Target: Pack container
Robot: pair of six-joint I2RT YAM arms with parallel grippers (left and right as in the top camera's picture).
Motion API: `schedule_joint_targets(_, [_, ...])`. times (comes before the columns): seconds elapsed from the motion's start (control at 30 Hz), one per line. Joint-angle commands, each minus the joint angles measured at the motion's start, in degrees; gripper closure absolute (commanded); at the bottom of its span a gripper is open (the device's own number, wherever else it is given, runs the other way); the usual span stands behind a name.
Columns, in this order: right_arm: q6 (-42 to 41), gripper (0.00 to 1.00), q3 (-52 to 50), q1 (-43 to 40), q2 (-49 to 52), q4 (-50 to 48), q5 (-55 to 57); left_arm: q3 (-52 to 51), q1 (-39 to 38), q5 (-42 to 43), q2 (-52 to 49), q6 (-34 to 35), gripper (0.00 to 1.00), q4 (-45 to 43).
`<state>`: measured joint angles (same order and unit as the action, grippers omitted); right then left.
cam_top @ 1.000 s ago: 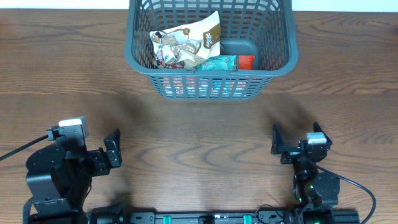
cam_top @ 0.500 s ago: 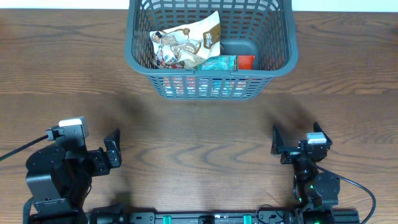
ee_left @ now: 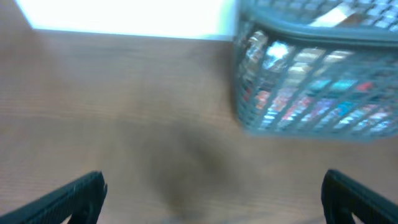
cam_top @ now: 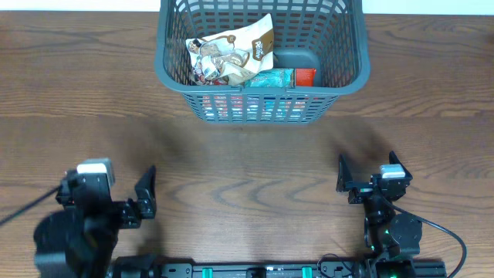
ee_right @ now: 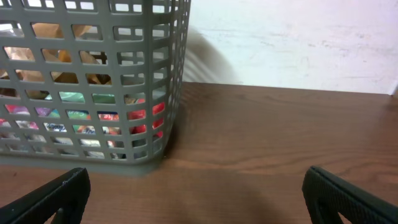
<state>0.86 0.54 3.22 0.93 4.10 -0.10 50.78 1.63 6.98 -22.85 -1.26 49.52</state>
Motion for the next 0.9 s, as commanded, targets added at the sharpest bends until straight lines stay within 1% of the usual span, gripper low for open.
schedule_joint_targets(0.0, [0.9,0.01,-0.2,-0.6,-0.7,0.2,-0.3,-7.2,-2.6,-1.3,7.4,0.7,0.01,-9.0])
schedule_joint_targets(0.2, [0.9,0.01,-0.2,-0.6,-0.7,0.2,-0.3,-22.7,-3.5,-7.9,15.4,0.7,0.01,-33.6])
schedule_joint_targets(0.3, [0.9,0.01,-0.2,-0.6,-0.7,0.2,-0.3,-29.4,-3.9,-10.2,17.1,0.5,0.02,-42.4])
schedule_joint_targets(0.63, [0.9,0.01,-0.2,-0.6,-0.7,0.2,-0.3,-44.7,-4.0,-11.2,19.5,0.5,0.01,-59.6])
schedule_joint_targets(0.73, [0.9,0.01,-0.2,-0.6,-0.7,0.2,-0.3,-47.2,-4.0,-12.2,19.5,0.5,0.01,-62.2])
schedule_joint_targets(0.87, [0.9,0.01,-0.2,-0.6,-0.7,0.2,-0.3,-49.0,-4.0,-14.6,19.5,0.5,0.01,-62.5])
